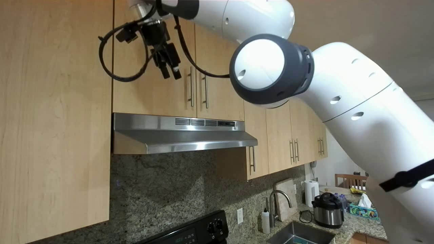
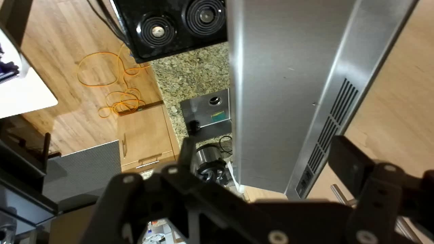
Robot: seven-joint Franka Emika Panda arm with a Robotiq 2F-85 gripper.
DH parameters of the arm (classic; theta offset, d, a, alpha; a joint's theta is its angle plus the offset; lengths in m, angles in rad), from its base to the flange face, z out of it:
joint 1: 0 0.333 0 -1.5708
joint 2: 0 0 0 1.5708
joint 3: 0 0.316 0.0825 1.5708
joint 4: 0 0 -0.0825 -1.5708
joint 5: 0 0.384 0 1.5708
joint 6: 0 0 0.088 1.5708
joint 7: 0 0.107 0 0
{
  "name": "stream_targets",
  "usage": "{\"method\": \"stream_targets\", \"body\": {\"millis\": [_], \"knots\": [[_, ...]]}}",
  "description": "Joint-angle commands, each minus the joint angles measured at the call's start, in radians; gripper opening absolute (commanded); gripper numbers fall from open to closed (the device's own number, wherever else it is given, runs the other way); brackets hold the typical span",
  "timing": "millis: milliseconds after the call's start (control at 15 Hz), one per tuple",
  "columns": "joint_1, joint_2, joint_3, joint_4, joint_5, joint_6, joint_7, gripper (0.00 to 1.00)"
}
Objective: Close the overhead cabinet door
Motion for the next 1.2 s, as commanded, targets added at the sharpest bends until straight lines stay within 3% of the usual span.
{"method": "stream_targets", "body": {"millis": [0,600,867,933,1000,1133], "knots": [[0.034,-0.064,0.031,-0.005,0.051,-0.154,-0.099,1.00],[-0.039,-0.069,0.105,-0.024,0.287,-0.438,-0.182,1.00],[-0.073,-0.070,0.134,-0.042,0.337,-0.519,-0.281,1.00],[-0.076,-0.071,0.139,-0.048,0.340,-0.538,-0.312,1.00],[-0.054,-0.055,0.120,-0.019,0.313,-0.493,-0.237,1.00],[-0.055,-0.053,0.120,-0.019,0.313,-0.491,-0.237,1.00]]}}
